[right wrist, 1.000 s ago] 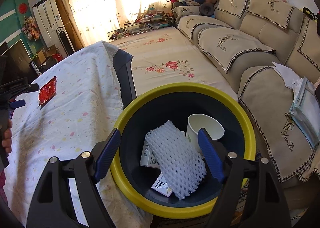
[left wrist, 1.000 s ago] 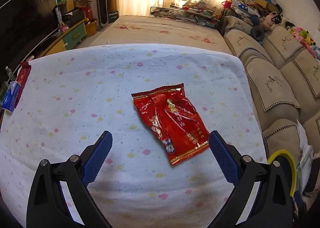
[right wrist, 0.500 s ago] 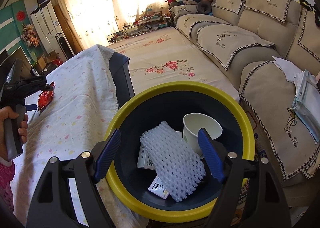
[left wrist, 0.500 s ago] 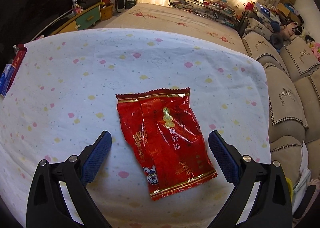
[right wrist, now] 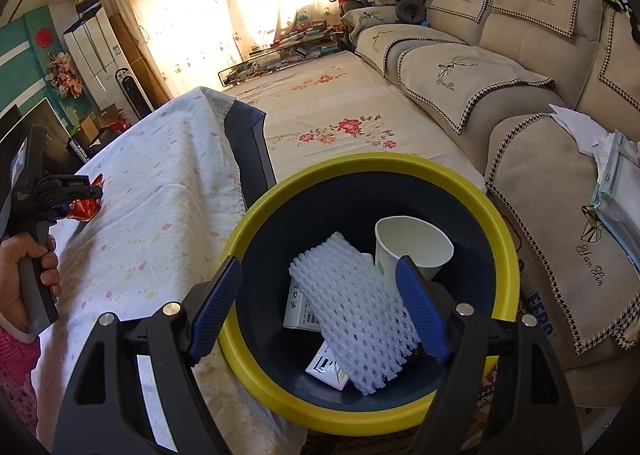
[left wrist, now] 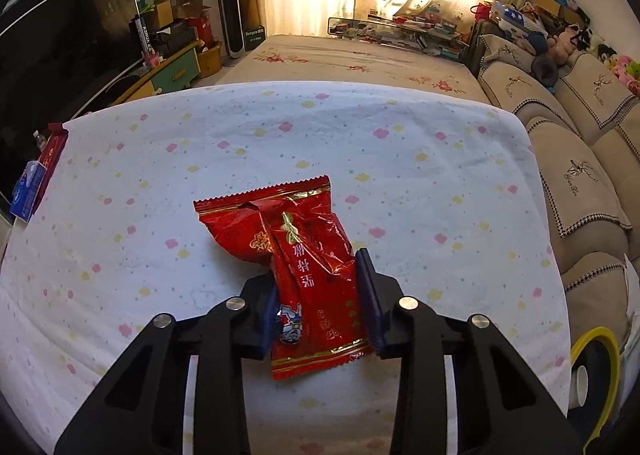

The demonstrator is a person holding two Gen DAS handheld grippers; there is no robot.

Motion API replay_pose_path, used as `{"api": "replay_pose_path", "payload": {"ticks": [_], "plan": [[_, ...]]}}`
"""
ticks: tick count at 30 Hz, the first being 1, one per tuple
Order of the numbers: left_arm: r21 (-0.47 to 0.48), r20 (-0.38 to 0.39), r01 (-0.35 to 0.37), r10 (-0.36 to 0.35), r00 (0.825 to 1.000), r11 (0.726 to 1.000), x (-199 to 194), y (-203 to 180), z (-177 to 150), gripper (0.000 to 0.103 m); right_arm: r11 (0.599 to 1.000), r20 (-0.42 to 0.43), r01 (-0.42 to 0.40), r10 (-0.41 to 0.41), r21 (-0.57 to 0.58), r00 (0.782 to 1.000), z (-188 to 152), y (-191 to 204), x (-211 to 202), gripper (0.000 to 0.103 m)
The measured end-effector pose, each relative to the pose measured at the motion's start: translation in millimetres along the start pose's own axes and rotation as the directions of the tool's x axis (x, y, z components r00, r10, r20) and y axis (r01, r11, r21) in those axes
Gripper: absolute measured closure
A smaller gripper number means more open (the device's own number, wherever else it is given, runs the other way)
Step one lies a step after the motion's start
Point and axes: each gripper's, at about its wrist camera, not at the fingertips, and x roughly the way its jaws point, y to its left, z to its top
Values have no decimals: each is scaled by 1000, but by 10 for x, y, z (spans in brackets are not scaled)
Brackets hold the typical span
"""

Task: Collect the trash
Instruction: 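Carry the red wrapper over the bin and open the left tool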

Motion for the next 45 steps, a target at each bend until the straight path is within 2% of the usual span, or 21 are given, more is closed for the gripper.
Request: {"api": "replay_pose_path", "payload": {"ticks": [3, 9, 13, 16, 20, 24, 26, 33, 36, 38, 39, 40, 41, 42, 43, 45], "plan": [[4, 11, 23, -23, 1000, 1000, -124, 84, -101, 82, 1000, 6, 0, 0, 12, 1000, -36, -37, -61, 28], [27, 45, 86, -87, 995, 996, -527, 238, -411, 84, 1000, 26, -1, 1, 31, 1000, -104, -102, -235, 28], [88, 81, 144, -152, 985, 986, -983, 217, -663, 84, 999, 51, -3, 2, 36, 999, -141, -142, -395, 28], [159, 101, 198, -216, 971, 967, -1361, 69, -845, 84, 999, 77, -3, 0, 41, 997, -177, -185, -547, 28], [257, 85, 281, -311, 947, 925, -1762, -306, -1064, 84, 998, 118, -1, -7, 67, 993, -205, -310, -756, 28], [350, 37, 359, -395, 918, 865, -2037, -830, -1341, 84, 996, 152, 22, -36, 92, 988, -232, -481, -945, 28], [395, -9, 401, -433, 901, 827, -2105, -1157, -1466, 84, 994, 164, 36, -52, 101, 985, -246, -568, -1017, 28], [498, -173, 485, -466, 868, 719, -1950, -2128, -1849, 83, 984, 173, 63, -93, 169, 981, -348, -971, -1132, 27], [509, -228, 506, -457, 860, 697, -1800, -2330, -1877, 83, 978, 160, 70, -102, 198, 982, -400, -1132, -1107, 27], [518, -248, 502, -440, 863, 692, -1701, -2473, -1897, 80, 974, 148, 71, -104, 215, 983, -435, -1212, -1081, 27], [523, -254, 500, -434, 865, 690, -1649, -2522, -1889, 73, 972, 143, 69, -103, 223, 984, -453, -1243, -1068, 27], [522, -256, 494, -425, 868, 695, -1602, -2574, -1875, 61, 972, 140, 68, -101, 226, 985, -467, -1261, -1054, 27], [520, -256, 488, -417, 872, 701, -1561, -2615, -1856, 54, 971, 137, 66, -99, 229, 986, -476, -1279, -1043, 27], [520, -255, 482, -411, 875, 705, -1522, -2638, -1833, 41, 971, 135, 65, -98, 229, 986, -480, -1280, -1032, 27], [522, -250, 476, -406, 879, 708, -1504, -2672, -1826, 36, 971, 134, 64, -97, 229, 986, -487, -1284, -1030, 27], [532, -238, 462, -398, 886, 710, -1485, -2715, -1813, 35, 972, 131, 62, -93, 227, 987, -487, -1296, -1022, 27]]}}
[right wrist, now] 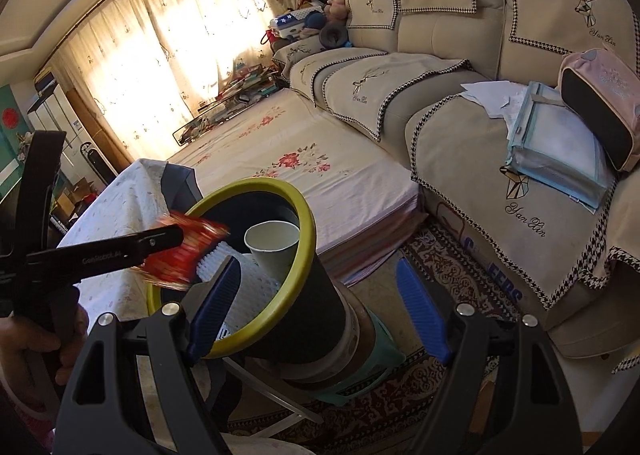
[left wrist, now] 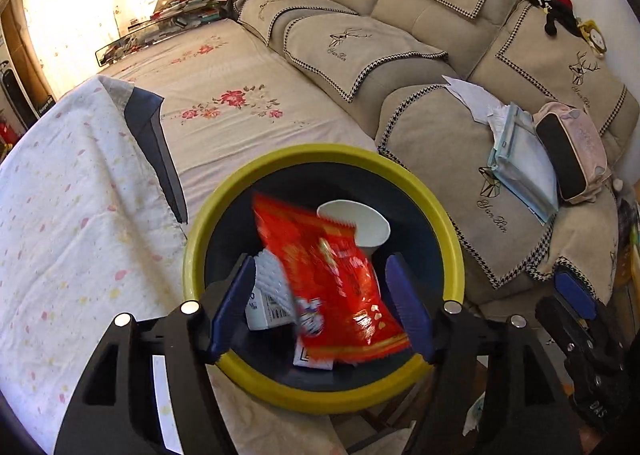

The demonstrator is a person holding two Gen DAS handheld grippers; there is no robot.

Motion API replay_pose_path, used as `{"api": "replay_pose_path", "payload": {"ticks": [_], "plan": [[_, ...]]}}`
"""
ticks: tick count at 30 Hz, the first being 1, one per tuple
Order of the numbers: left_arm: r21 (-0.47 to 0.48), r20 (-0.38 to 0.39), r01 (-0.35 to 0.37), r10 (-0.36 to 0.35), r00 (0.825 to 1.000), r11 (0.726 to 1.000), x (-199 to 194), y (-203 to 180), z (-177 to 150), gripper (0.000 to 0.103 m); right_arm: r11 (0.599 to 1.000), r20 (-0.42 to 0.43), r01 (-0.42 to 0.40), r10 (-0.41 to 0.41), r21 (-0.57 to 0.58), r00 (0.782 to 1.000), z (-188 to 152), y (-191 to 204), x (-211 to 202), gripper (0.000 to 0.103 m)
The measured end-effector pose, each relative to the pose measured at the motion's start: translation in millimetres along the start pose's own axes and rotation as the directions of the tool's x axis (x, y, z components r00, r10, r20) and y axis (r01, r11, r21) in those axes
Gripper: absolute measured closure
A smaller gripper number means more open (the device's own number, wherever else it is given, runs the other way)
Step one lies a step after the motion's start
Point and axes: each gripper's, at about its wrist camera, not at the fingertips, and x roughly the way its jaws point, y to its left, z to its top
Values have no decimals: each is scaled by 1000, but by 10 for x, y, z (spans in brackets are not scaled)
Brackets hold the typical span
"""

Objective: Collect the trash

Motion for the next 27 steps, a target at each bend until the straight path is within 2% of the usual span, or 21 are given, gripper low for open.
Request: {"api": "replay_pose_path", "payload": {"ticks": [3, 6, 8, 11, 15, 19, 23, 27], "plan": [[5, 2, -14, 14, 1000, 1000, 9, 70, 37, 24, 1000, -2, -3, 3, -3, 1000, -9, -1, -8, 27], [0, 12, -27, 27, 1000, 1000, -93, 171, -10, 24, 1000, -4, -6, 6, -2, 1000, -18, 8, -8, 27], [-14, 42, -11, 12, 999, 1000, -288, 268, -104, 22, 1000, -10, -12, 12, -5, 1000, -37, 38, -25, 27], [-24, 131, -9, 12, 991, 1000, -717, 399, -323, 13, 999, -28, -27, 26, -38, 999, -79, 167, -54, 27], [-70, 272, -57, 74, 959, 996, -1467, 662, -795, 5, 986, -29, -96, 93, -138, 995, -173, 567, -217, 24], [-175, 346, -89, 145, 927, 981, -2150, 1044, -1301, 5, 946, -8, -166, 170, -278, 985, -265, 1097, -463, 18], [-307, 385, -136, 253, 887, 942, -2732, 1488, -1854, 5, 903, 42, -199, 232, -381, 972, -321, 1539, -757, 10], [-403, 396, -233, 399, 827, 885, -3176, 1788, -2372, 5, 882, 85, -199, 258, -428, 962, -352, 1819, -987, 7]]}}
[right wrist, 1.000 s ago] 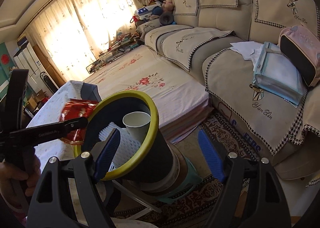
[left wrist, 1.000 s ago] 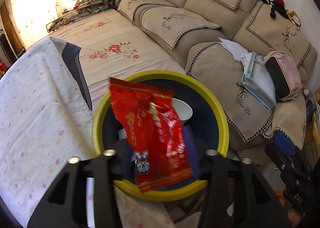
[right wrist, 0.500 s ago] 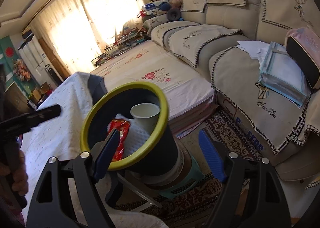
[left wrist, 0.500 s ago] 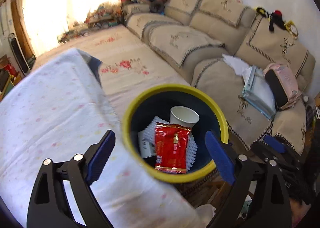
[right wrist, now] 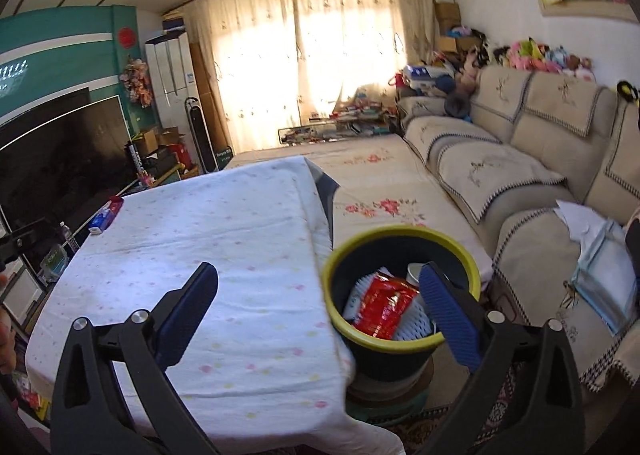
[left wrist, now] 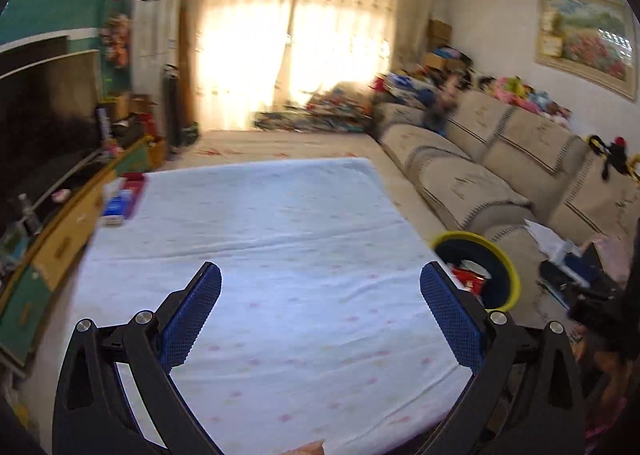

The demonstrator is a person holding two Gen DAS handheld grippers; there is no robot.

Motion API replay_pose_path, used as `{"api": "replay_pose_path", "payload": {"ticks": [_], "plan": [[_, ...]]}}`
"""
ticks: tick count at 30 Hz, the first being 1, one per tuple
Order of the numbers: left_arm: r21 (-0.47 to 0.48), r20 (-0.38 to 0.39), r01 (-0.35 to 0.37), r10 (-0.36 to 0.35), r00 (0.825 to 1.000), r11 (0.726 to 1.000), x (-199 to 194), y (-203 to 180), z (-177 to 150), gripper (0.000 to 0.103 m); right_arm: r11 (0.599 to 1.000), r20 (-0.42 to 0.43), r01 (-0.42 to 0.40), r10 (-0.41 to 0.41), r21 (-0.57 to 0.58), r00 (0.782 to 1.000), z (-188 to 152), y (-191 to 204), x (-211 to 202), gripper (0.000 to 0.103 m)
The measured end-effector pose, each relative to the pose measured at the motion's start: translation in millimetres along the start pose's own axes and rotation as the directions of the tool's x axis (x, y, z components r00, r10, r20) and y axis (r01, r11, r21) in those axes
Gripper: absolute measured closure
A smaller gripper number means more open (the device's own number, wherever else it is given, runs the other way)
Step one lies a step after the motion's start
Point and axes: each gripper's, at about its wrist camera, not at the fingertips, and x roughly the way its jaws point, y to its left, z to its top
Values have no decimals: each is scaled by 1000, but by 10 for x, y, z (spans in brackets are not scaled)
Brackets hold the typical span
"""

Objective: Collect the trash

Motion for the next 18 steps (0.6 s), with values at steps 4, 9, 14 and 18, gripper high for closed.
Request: {"api": "replay_pose_path", "payload": {"ticks": [4, 9, 14, 18], "plan": [[-42, 35, -80, 81, 996, 996, -387, 436, -168, 5, 999, 23, 4, -3, -45, 1000, 73, 233, -129, 7], [-94, 72, -115, 121, 990, 989, -796, 786, -341, 5, 996, 51, 3, 2, -88, 999, 94, 438, -325, 7], [-86, 98, -124, 132, 986, 989, -1039, 706, -469, 5, 995, 63, 10, -4, -97, 998, 41, 441, -474, 7], [-78, 111, -121, 129, 985, 990, -1088, 546, -453, 5, 996, 71, 16, -10, -91, 997, 1, 431, -558, 7]]}}
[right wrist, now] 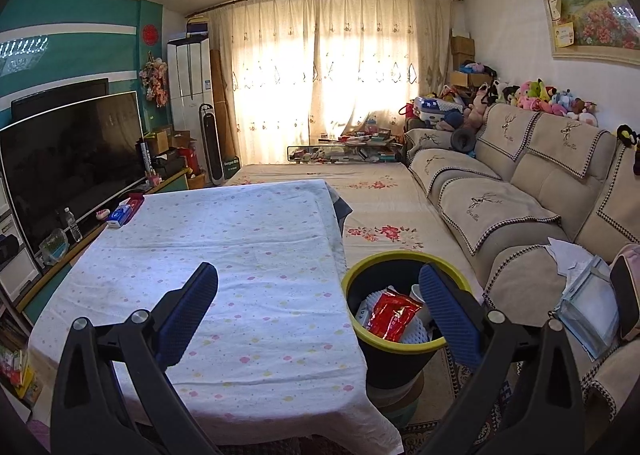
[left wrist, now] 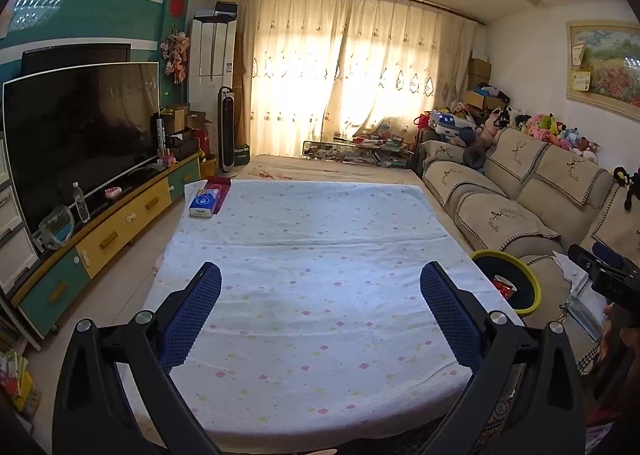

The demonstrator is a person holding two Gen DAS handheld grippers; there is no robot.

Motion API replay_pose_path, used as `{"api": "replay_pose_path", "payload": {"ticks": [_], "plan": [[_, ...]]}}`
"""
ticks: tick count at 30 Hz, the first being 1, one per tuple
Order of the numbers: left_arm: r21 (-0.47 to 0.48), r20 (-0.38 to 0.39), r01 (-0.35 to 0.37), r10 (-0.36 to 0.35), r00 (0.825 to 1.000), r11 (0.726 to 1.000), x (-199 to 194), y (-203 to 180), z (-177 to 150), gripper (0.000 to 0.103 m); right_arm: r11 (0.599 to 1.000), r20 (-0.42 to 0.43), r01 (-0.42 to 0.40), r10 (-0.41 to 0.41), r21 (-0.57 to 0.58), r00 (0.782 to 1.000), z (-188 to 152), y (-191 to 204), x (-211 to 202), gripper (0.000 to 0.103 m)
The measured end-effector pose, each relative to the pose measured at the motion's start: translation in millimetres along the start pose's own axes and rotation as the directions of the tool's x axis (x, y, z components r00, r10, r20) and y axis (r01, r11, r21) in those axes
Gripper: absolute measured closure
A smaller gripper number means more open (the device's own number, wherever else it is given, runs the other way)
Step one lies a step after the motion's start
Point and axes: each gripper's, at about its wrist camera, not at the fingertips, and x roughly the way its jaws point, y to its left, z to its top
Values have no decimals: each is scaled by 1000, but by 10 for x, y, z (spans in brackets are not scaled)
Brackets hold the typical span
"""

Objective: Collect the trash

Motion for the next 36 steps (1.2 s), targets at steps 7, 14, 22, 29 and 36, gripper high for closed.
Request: {"api": "replay_pose_path", "payload": {"ticks": [7, 14, 22, 29, 36], "plan": [[3, -8, -7, 7, 1000, 1000, -6, -70, 3, 5, 1000, -3, -3, 3, 26, 1000, -37, -75, 24, 7], [4, -28, -8, 8, 1000, 1000, 99, -119, 24, 5, 999, -20, -10, 11, 31, 1000, -53, -83, 112, 7], [10, -34, -6, 6, 999, 1000, 129, -149, 35, 5, 999, -22, -10, 10, 34, 1000, -58, -83, 131, 7], [10, -39, 0, 1, 999, 1000, 137, -160, 20, 5, 999, -25, -12, 13, 33, 1000, -76, -84, 142, 7], [9, -46, 4, -4, 999, 1000, 159, -165, -20, 5, 999, -27, -12, 13, 34, 1000, -88, -75, 151, 7]]}}
